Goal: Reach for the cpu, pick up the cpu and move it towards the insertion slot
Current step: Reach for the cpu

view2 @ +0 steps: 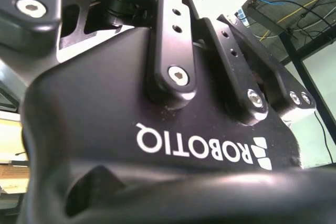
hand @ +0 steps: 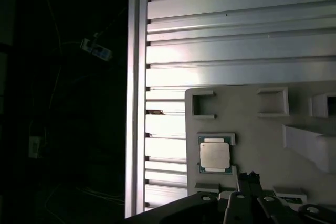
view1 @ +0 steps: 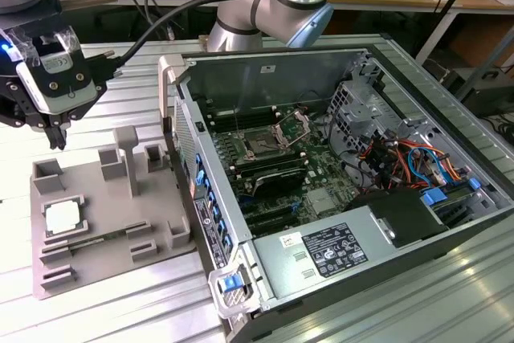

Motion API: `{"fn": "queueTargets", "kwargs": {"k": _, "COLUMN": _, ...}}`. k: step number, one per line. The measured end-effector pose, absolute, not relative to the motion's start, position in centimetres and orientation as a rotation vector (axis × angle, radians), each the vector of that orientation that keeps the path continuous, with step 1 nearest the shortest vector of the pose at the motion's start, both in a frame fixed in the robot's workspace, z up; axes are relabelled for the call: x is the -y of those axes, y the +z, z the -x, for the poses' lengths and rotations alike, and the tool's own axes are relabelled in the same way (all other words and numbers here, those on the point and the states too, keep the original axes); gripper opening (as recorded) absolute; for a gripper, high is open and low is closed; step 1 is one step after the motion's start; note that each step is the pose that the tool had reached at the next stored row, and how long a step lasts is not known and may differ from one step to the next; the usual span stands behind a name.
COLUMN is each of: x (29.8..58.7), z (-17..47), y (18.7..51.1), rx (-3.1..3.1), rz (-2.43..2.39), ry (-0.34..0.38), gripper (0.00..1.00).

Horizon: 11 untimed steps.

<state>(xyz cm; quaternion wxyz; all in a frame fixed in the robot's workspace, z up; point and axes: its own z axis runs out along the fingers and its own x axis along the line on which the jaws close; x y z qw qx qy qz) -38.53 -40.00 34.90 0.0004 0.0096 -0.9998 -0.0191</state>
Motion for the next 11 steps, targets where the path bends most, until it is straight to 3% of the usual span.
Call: {"fn": "queueTargets", "kwargs": {"k": 11, "x": 40.04, "z": 38.63, "y": 34.54, "rx": 3.14, "rz": -0.03, "ry": -0.06, "gripper": 0.11}}
